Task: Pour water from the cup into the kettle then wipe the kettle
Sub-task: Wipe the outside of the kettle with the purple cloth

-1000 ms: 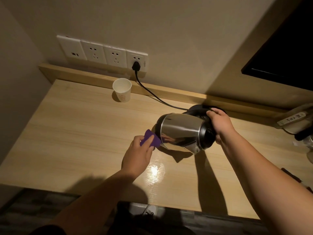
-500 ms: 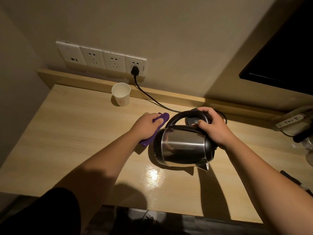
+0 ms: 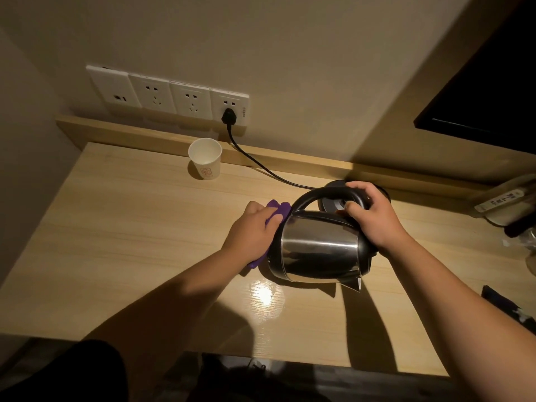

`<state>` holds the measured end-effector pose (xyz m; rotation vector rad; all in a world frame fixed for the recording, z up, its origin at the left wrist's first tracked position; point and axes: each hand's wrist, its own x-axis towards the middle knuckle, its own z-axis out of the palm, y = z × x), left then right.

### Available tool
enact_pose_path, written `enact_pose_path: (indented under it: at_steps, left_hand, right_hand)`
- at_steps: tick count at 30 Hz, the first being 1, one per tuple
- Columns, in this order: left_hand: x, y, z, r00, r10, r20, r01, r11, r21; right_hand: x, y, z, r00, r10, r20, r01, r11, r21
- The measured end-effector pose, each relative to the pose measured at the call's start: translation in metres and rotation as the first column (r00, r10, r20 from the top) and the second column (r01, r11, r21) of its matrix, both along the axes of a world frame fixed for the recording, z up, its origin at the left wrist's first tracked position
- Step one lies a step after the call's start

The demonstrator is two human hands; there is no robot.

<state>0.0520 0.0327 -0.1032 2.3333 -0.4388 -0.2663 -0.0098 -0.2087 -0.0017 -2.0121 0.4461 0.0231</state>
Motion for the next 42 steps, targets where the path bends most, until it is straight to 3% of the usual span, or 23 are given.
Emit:
enact_pose_path:
  at_steps: [3,13,23,26,30,34,38,42]
  left_hand:
    - [-0.019,0.007,-0.009,0.996,0.050,0.080,-0.046,0.998,-0.051]
    - [-0.065,0.006,-0.034,0.979,0.164,0.125,-0.156,0.985,-0.075]
    - [-0.101,0.004,-0.045,0.974,0.177,0.142,-0.184,0.982,0.033]
    - [-0.110,0.009,-0.051,0.985,0.108,0.131,-0.122,0.987,0.104]
    - [-0.119,0.020,-0.059,0.997,-0.074,-0.019,0.076,0.985,0.152]
    - [-0.082,0.037,-0.038,0.985,0.092,-0.147,-0.096,0.995,-0.017]
    - [-0.024,0.045,0.005,0.972,0.222,-0.081,-0.233,0.959,-0.160]
    - [0.027,0.009,0.045,0.991,0.115,-0.067,-0.124,0.980,-0.156]
  right_hand:
    - [0.003,-0.001,-0.001,0.999,-0.033,-0.022,0.034,0.999,0.039]
    - [0.014,0.000,-0.003,0.962,-0.234,-0.142,0.247,0.965,0.087]
    - [0.014,0.001,-0.006,0.880,-0.422,-0.218,0.459,0.874,0.159]
    - [0.012,0.001,-0.006,0.857,-0.469,-0.213,0.505,0.846,0.172]
    - [0.011,0.003,-0.003,0.874,-0.452,-0.180,0.480,0.861,0.167]
    - [0.009,0.007,-0.003,0.929,-0.354,-0.105,0.363,0.928,0.088]
    - [0.008,0.010,-0.002,0.958,-0.280,-0.059,0.282,0.959,0.027]
    - [0.013,0.017,0.002,0.983,-0.181,-0.029,0.180,0.983,-0.032]
